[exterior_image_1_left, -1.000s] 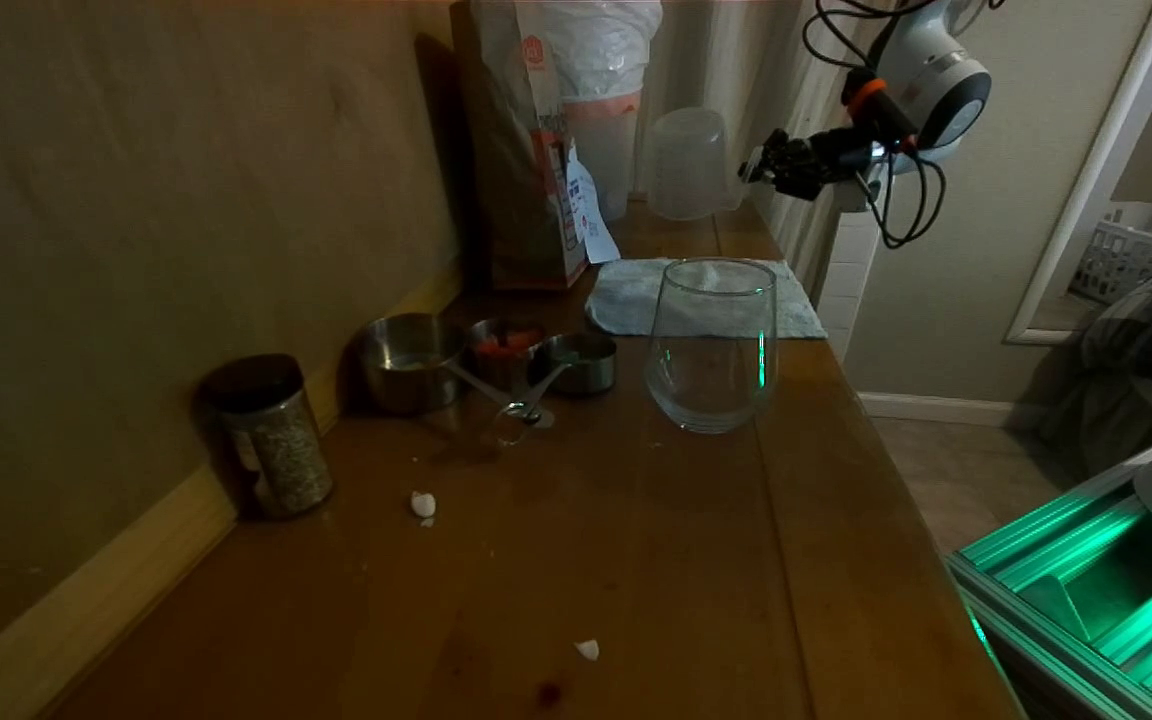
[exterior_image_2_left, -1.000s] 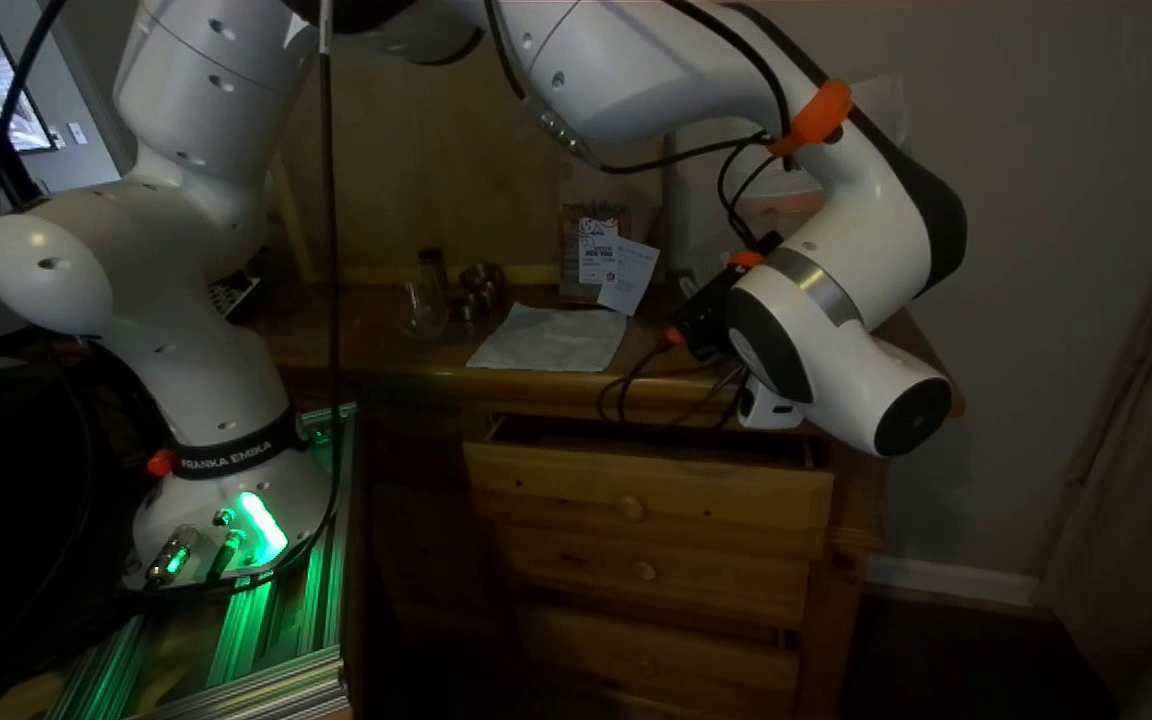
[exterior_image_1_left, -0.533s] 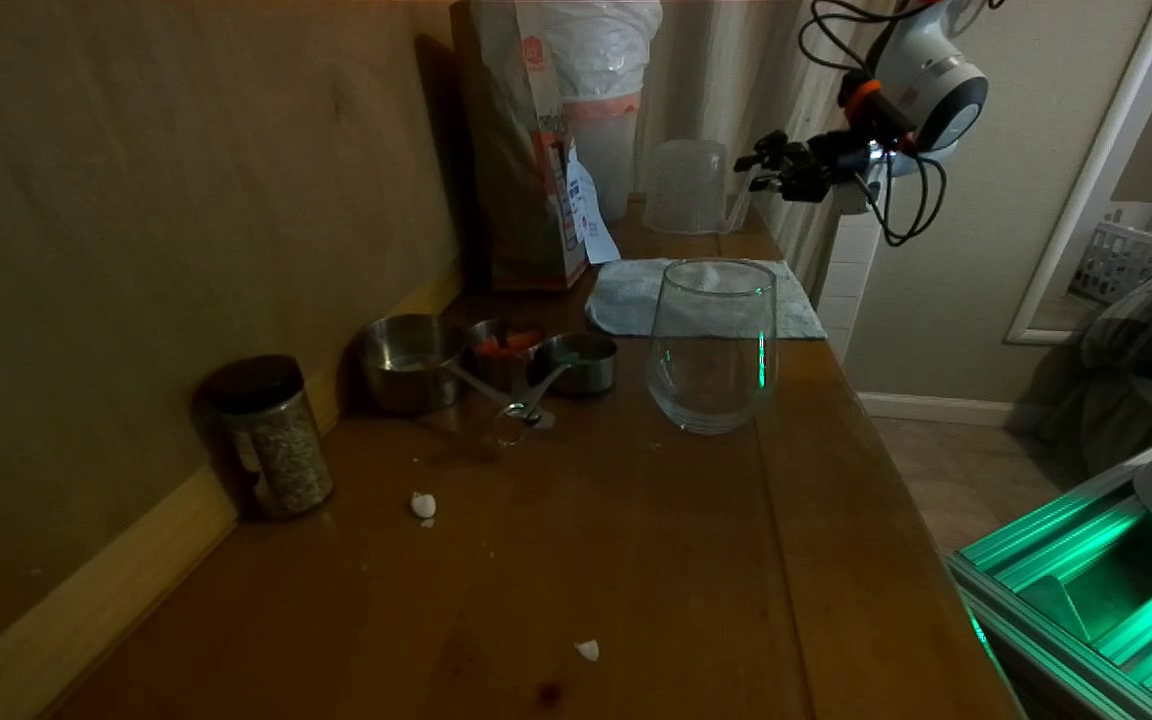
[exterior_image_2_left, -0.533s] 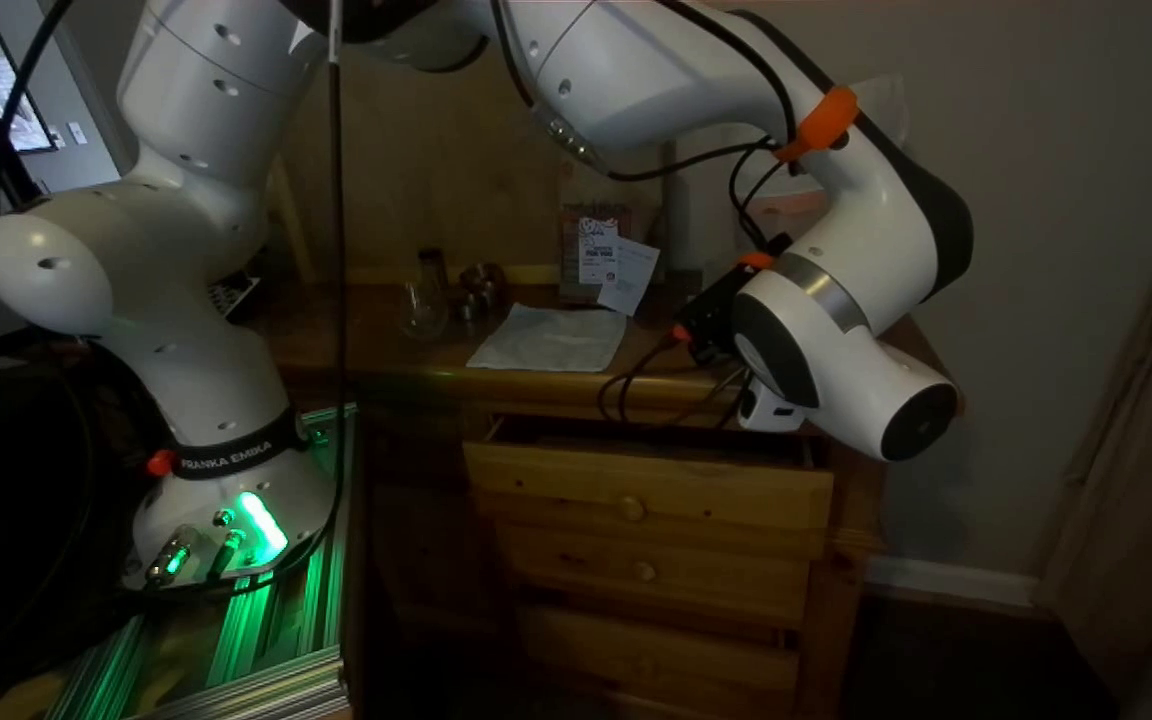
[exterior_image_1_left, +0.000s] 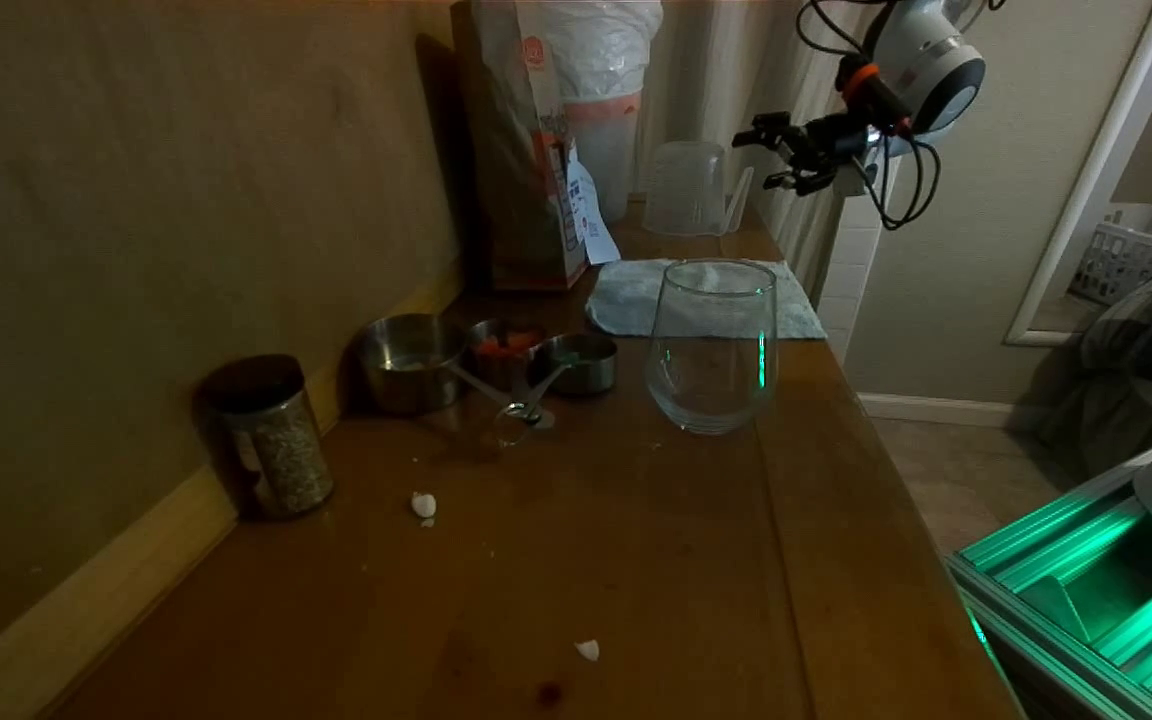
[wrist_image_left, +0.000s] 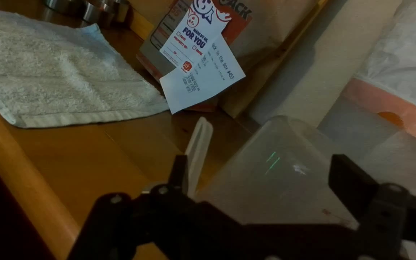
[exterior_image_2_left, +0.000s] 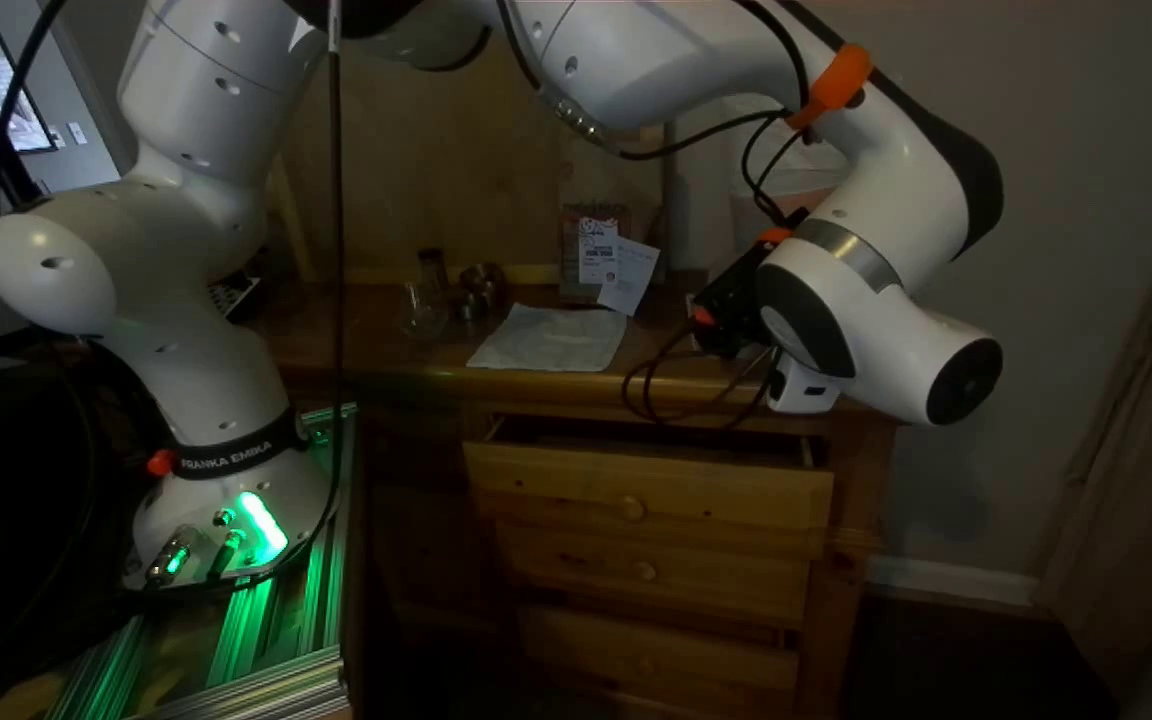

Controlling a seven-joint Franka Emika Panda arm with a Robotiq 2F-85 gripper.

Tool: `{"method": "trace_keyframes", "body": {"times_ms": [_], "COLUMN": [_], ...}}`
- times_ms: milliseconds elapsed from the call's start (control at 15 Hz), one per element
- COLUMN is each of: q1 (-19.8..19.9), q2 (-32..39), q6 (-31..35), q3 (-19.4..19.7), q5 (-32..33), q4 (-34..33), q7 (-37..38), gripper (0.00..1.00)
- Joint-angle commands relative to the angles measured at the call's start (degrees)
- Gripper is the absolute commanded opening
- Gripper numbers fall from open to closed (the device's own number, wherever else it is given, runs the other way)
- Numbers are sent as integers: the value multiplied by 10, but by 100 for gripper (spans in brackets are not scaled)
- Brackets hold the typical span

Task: Turn the plastic jar over

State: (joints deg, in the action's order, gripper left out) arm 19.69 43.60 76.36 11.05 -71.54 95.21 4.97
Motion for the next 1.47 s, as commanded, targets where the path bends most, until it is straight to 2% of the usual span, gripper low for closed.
{"method": "trace_keyframes", "body": {"times_ms": [0, 200, 600, 1200, 1267, 1400], "q1": [-22, -39, -73, -102, -82, -80], "q2": [-27, -50, -116, -224, -188, -193], "q6": [27, 62, 154, 244, 213, 216], "q3": [17, 22, 16, -5, -16, -21], "q5": [26, 53, 158, 351, 321, 325], "q4": [-25, -35, -33, 8, -33, -32], "q7": [13, 6, -29, -114, -84, -85], "gripper": [100, 100, 100, 100, 100, 100]}}
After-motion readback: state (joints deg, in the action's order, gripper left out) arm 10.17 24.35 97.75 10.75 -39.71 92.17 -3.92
